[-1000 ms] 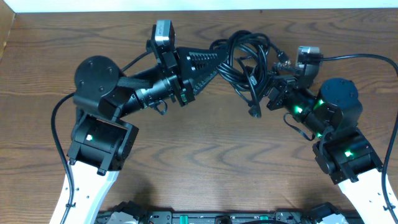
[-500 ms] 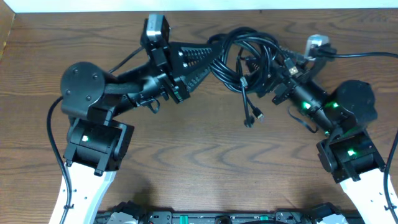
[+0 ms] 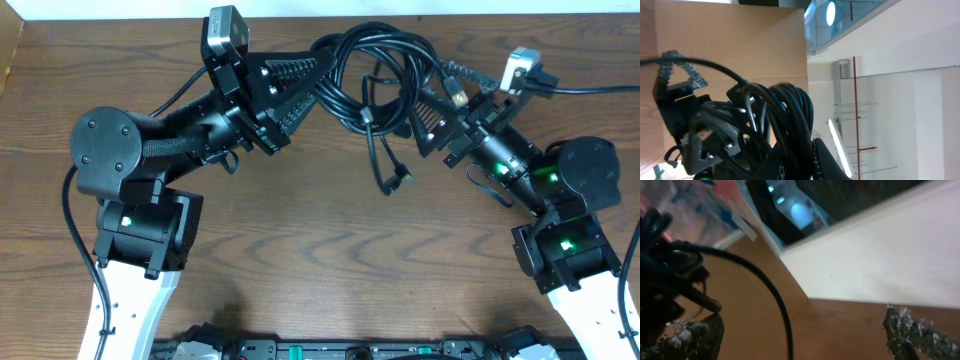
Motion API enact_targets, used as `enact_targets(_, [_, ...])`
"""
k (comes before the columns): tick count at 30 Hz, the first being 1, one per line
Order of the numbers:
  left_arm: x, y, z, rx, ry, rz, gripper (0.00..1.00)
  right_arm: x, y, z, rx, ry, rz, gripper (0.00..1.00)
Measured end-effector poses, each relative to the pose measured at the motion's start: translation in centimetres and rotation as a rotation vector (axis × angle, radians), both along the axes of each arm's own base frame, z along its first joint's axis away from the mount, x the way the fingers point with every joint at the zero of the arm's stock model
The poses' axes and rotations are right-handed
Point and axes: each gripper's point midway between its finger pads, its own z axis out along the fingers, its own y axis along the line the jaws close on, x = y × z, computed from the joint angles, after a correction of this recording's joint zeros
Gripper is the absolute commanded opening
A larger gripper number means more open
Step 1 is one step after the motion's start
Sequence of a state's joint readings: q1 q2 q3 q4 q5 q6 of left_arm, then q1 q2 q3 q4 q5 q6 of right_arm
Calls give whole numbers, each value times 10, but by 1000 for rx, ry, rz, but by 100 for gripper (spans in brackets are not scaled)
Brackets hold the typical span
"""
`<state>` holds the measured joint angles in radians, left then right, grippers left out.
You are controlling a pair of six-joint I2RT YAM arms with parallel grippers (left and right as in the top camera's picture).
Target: Untangle cables
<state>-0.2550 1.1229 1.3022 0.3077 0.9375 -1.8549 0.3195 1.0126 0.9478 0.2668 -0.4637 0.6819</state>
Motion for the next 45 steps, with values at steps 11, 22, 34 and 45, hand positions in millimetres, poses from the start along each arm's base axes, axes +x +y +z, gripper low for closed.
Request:
enact_targets(11, [-1, 0, 1, -1, 0, -6, 8, -2, -6, 21, 49, -71, -13, 99])
enact_targets(22, [-4, -3, 1, 2, -6, -18, 8, -7, -6, 32, 64, -119, 2, 99])
enact_targets(34, [-30, -29, 1, 16, -54, -114, 8, -5, -14, 44, 76, -185, -59, 97])
enact_targets(45, [-26, -31, -3, 31, -58, -111, 7, 19, -27, 11, 54, -20, -173, 95])
